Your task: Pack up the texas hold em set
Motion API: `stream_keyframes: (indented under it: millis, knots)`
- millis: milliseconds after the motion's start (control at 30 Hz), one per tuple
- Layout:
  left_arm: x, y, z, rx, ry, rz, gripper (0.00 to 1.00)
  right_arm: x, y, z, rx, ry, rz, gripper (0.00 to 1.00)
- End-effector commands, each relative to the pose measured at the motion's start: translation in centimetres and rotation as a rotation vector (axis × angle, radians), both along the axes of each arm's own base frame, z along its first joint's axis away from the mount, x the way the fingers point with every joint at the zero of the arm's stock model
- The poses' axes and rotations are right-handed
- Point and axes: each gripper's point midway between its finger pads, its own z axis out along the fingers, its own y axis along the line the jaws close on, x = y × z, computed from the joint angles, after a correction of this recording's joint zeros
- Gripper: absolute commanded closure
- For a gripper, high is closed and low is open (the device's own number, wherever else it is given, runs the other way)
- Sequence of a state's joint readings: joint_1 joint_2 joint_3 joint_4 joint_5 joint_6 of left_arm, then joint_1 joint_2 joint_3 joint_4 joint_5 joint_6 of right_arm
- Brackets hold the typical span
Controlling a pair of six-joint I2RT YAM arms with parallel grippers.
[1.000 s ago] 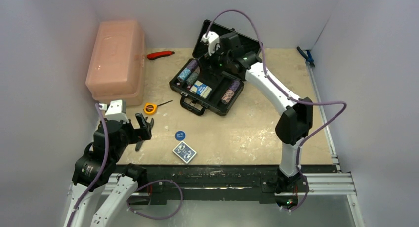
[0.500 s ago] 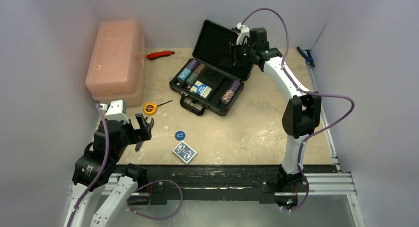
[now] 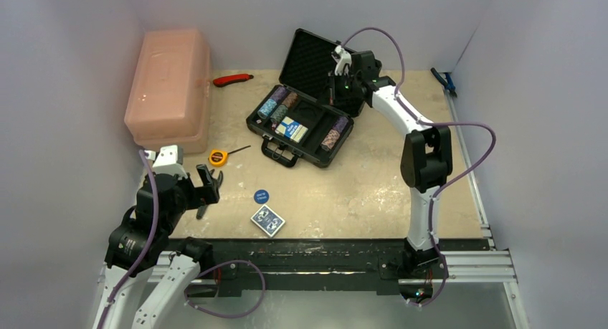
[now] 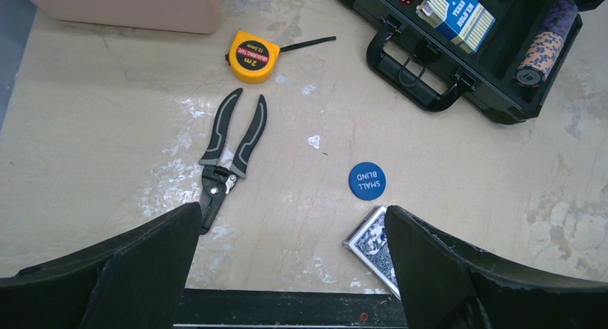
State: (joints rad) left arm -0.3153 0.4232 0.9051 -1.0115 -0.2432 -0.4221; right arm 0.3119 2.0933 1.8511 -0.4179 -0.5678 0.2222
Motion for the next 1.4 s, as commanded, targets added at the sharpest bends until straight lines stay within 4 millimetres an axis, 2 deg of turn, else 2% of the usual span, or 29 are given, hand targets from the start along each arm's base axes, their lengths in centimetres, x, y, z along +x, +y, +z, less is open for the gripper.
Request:
stream_keyframes:
  millis: [0, 100, 333, 700, 967, 1367]
  knots:
    - [0.3, 0.4, 1.3, 0.015, -0.045, 0.006, 0.00, 0.6, 0.8, 0.9, 0.055, -0.017, -0.031, 1.00]
    - [0.4, 0.3, 1.3, 0.015, -0.042, 0.002, 0.00, 0.7, 2.2, 0.3, 0.054, -0.009, -0.038, 1.00]
    - [0.3, 0.4, 1.4, 0.015, -0.050, 0.006, 0.00, 0.7, 7.5, -1.2, 0.037, -0.003, -0.021, 1.00]
    - [0.3, 0.4, 1.4, 0.013, -0.052, 0.006, 0.00, 1.0, 13.5, -2.6, 0.077, -0.002, -0.001, 1.00]
    - [0.1, 0.5, 1.5, 0.012, -0.059, 0.011, 0.00, 1.1, 13.4, -5.4, 0.042, 0.031, -0.015, 1.00]
    - [0.3, 0.5, 1.4, 0.015, -0.054, 0.010, 0.00, -2.0, 10.3, -11.3, -0.116, 0.071, 0.001, 1.00]
